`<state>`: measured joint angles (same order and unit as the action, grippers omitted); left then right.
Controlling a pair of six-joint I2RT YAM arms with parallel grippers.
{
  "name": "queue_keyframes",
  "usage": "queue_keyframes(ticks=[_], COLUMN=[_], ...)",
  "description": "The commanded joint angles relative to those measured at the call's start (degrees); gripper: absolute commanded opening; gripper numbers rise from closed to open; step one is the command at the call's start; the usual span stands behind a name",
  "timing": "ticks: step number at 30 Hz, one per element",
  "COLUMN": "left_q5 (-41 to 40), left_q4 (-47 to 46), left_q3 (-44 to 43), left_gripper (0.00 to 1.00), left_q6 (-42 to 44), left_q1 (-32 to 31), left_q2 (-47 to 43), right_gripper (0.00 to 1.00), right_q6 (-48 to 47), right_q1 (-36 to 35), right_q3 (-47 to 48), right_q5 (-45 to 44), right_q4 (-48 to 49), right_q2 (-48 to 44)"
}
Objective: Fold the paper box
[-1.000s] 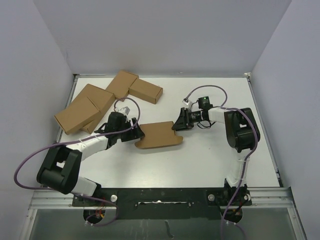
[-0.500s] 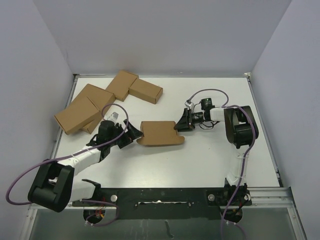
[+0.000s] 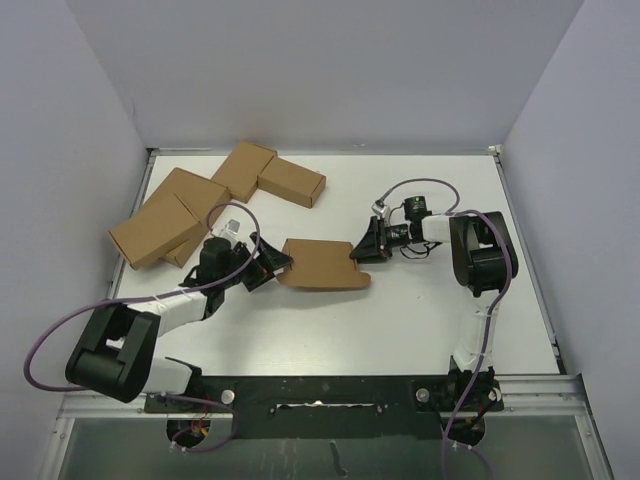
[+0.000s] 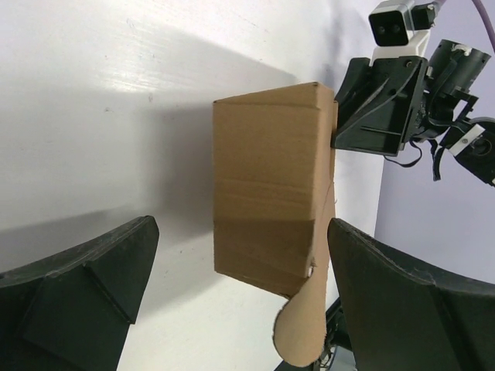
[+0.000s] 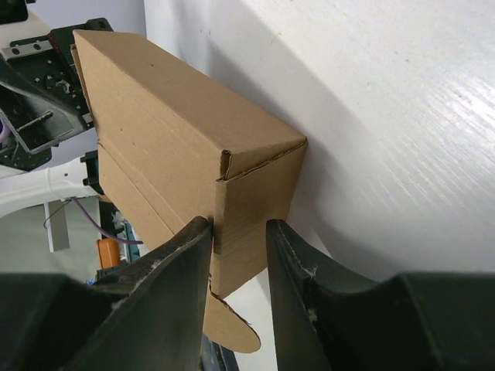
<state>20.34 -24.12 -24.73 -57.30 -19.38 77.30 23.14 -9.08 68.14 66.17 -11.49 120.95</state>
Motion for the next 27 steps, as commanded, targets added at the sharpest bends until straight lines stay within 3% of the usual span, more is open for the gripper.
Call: queue_keyframes(ticks=[1,7,27], left_q5=[1.72,3.24,2.92], left_q4=[-5.85,-9.9,-10.51], left_q3=[-2.7,-3.22,-4.8], left_gripper=[0.92,0.91,0.86], left_q6=[-0.63,-1.92,-5.53], left_q1=[0.24,0.27,-0.43], left_q2=[2.65,4.97,7.92], right_gripper=[0.33,0.33,0.33], right_q6=[-2.43,-2.8,-3.62], right_q1=[0.57,0.91,1.04], right_q3=[1.03,1.23,1.62], right_q5=[-6.01,-5.98,-6.0], right_q4=[-0.69,-1.03,-1.72], right_q2=[2.15,2.39,2.66])
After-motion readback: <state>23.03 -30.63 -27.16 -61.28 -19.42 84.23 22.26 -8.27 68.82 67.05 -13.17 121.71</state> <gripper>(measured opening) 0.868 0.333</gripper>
